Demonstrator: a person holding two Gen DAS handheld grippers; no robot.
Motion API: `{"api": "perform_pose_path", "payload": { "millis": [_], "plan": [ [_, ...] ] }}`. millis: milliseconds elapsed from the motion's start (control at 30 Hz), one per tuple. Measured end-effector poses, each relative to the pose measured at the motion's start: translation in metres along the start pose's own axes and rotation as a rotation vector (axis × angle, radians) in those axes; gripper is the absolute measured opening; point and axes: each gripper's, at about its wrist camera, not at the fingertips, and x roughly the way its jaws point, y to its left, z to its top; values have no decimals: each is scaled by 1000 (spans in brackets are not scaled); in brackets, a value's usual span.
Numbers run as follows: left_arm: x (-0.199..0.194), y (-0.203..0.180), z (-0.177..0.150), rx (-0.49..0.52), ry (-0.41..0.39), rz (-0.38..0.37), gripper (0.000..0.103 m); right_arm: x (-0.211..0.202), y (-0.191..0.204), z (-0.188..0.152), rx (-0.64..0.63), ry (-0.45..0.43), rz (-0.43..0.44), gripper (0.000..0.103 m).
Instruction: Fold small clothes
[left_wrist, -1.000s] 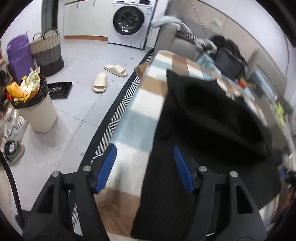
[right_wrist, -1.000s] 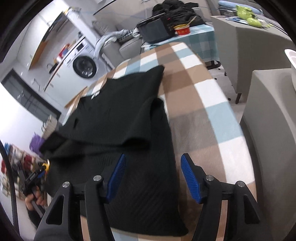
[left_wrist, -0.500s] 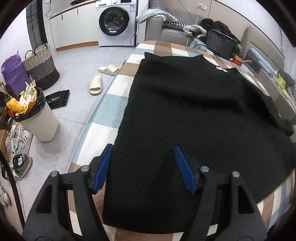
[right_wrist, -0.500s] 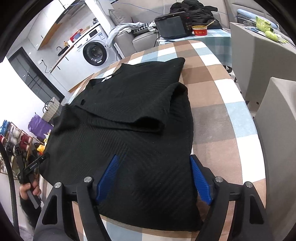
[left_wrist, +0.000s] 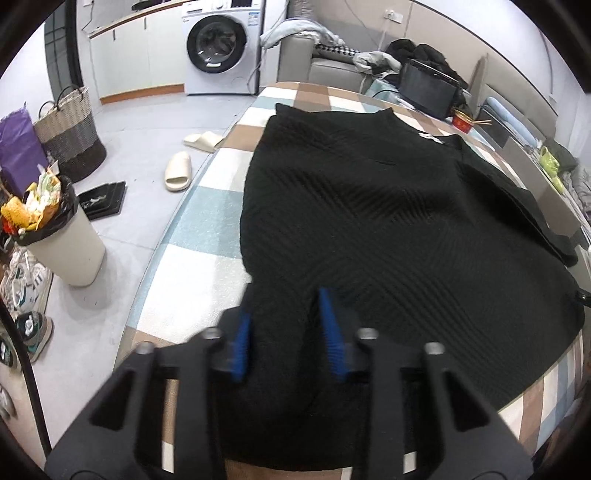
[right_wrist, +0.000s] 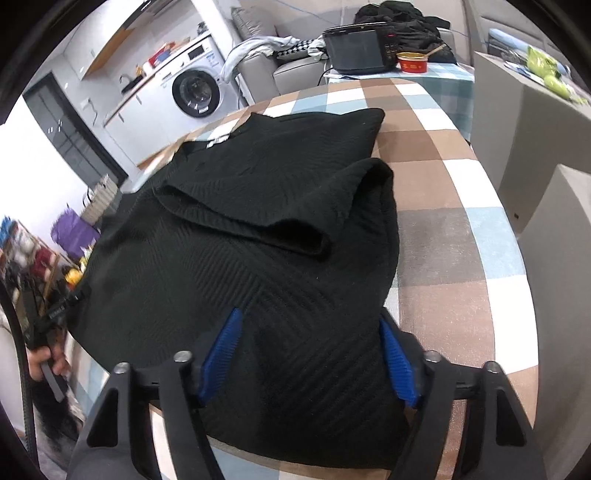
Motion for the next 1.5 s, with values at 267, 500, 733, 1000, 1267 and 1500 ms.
{"api": "perform_pose_path", "payload": {
  "millis": [267,500,733,1000,1267,1500],
  "plan": [
    [-5,-8,-9,68,1,9,19,-5,22,-19,-127,17,-84,38],
    [-22,-10,-31,109,11,5,19,-15,37,-42,-129,44,-77,38],
    [-37,1,-35,89,18,1,21,-16,64,-45,-164,96,-86,40],
    [-46,32,9,-62,-44,-16,36,-22,92,-8,-121,-29,-87,45],
    [-28,40,53,-77,-48,-5,37,8,109,28,-114,-75,-270,45],
    [-3,34,69,-79,-17,-23,37,58,159,52,-187,-52,-261,45]
  ]
}}
